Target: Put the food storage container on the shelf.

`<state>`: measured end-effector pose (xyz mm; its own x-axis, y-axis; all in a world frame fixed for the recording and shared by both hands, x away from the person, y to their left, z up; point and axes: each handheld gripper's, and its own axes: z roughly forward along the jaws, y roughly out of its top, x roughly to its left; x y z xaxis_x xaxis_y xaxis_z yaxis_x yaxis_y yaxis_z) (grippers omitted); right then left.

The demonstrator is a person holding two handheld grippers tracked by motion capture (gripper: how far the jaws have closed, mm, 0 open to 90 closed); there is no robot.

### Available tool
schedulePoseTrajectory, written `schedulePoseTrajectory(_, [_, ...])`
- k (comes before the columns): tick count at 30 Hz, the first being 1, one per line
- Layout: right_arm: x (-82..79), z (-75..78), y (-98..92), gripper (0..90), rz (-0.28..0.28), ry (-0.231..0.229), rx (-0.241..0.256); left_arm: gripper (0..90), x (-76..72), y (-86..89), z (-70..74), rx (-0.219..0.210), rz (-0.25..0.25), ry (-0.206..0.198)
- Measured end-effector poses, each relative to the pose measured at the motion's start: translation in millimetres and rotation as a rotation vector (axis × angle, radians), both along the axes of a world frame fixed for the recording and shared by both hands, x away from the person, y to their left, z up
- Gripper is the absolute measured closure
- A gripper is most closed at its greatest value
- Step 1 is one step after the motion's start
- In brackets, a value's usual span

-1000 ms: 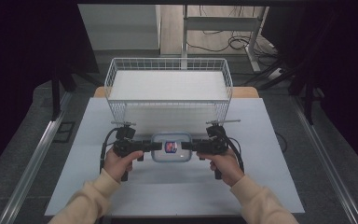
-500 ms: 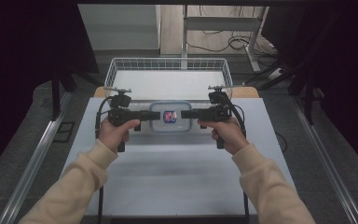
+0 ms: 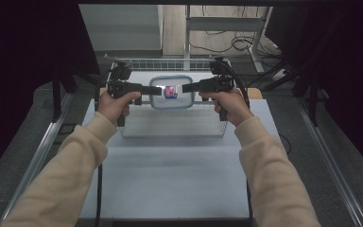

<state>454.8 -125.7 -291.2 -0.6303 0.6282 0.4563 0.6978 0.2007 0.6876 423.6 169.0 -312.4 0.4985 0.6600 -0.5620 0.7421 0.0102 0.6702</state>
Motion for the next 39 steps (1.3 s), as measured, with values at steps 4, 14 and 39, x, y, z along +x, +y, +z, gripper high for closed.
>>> schedulePoseTrajectory(4, [21.1,4.1,0.2,47.5,-0.01,0.015,0.008,47.6,23.2,0.9,2.9,-0.014,-0.005,0.026])
schedulePoseTrajectory(14, [56.1,-3.0,3.1,46.7,-0.045,0.081,-0.004,47.5,62.0,5.5,-6.4,-0.019,-0.03,0.094])
schedulePoseTrajectory(39, [89.3,-20.7,6.2,39.0,-0.19,0.285,0.06,43.3,91.2,10.0,-25.0,-0.124,0.006,0.196])
